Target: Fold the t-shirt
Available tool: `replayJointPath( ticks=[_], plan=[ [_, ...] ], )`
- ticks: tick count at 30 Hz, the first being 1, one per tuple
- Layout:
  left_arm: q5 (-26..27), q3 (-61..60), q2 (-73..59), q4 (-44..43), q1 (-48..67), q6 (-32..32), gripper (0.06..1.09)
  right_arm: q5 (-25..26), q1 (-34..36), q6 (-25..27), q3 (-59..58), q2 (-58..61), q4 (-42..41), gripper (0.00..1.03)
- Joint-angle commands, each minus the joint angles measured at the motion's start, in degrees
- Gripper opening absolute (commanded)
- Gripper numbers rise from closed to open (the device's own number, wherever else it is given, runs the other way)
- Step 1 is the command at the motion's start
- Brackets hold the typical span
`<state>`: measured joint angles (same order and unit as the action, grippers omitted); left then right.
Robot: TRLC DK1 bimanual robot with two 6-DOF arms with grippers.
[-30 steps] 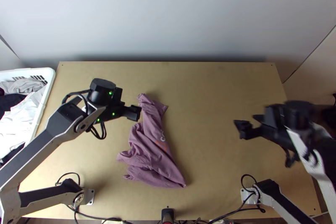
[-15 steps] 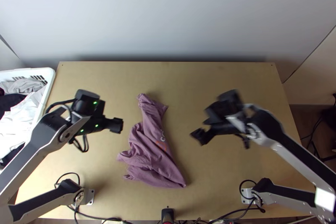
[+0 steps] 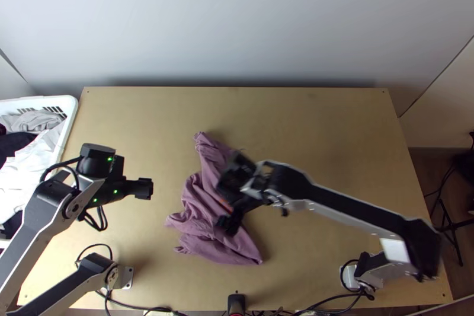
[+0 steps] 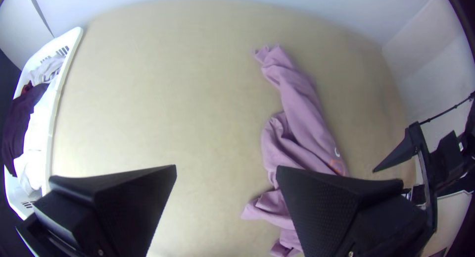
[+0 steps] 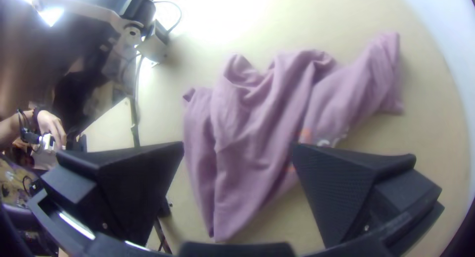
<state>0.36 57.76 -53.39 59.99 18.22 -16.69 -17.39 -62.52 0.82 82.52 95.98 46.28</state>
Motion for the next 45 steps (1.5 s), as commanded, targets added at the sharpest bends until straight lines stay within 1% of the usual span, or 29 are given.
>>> replayJointPath(
  ticks=[1, 5, 10, 13, 19, 20, 21, 24, 26, 27, 31, 35, 40, 45],
  plan=[
    [-0.01, -3.35, 3.99, 0.48, -3.19, -0.1, 1.04, -1.07, -7.09, 0.76, 10.03, 9.84, -0.05, 0.99],
    [-0.01, -4.76, 5.49, 0.66, -4.51, -0.1, 1.04, -1.33, -8.32, 0.85, 12.14, 13.61, -0.14, 0.99],
    [0.25, -5.9, 6.63, 0.66, -4.95, -0.28, 1.04, -1.25, -8.05, 2.17, 14.25, 18.36, -0.75, 0.99],
    [0.25, -6.34, 6.89, 0.66, -5.03, -0.45, 1.04, -1.25, -7.79, 2.43, 15.21, 20.47, -1.81, 0.94],
    [0.34, -6.43, 6.89, 0.48, -5.12, -0.98, 1.04, 0.6, -7.0, 2.7, 15.39, 24.25, -4.01, 0.92],
    [0.34, -6.34, 6.89, 0.48, -5.12, -1.07, 1.04, 1.22, -7.0, 2.7, 15.39, 24.51, -4.01, 0.87],
    [0.34, -6.34, 6.98, 0.48, -5.3, -1.07, 1.04, 1.57, -7.0, 2.7, 15.13, 24.6, -4.53, 0.77],
    [0.34, -6.6, 7.42, 0.48, -5.3, -1.07, 1.04, 2.8, -7.0, 2.78, 13.9, 23.81, -6.47, 0.4],
    [0.34, -6.6, 7.68, 0.57, -5.3, -1.07, 1.04, 3.32, -6.82, 3.14, 13.9, 23.11, -6.56, 0.11],
    [0.34, -6.6, 7.77, 0.57, -5.3, -1.24, 1.04, 3.85, -6.56, 3.22, 13.9, 22.32, -6.47, 0.02],
    [0.43, -6.08, 7.86, 0.57, -5.21, -1.51, 1.04, 5.08, -4.36, 3.05, 13.02, 18.1, -5.76, 0.03],
    [0.43, -4.93, 7.77, 0.57, -4.86, -2.12, 1.04, 5.96, 0.38, 3.14, 12.05, 11.68, -5.41, 0.03],
    [0.43, -3.88, 7.68, 0.83, -4.16, -2.21, 1.04, 6.58, 9.44, 3.4, 10.64, 2.89, -1.72, 0.03],
    [0.52, -3.62, 7.42, 0.92, -1.61, -2.82, 1.04, 6.75, 21.04, 4.37, 3.44, -7.39, -0.23, 0.03]
  ],
)
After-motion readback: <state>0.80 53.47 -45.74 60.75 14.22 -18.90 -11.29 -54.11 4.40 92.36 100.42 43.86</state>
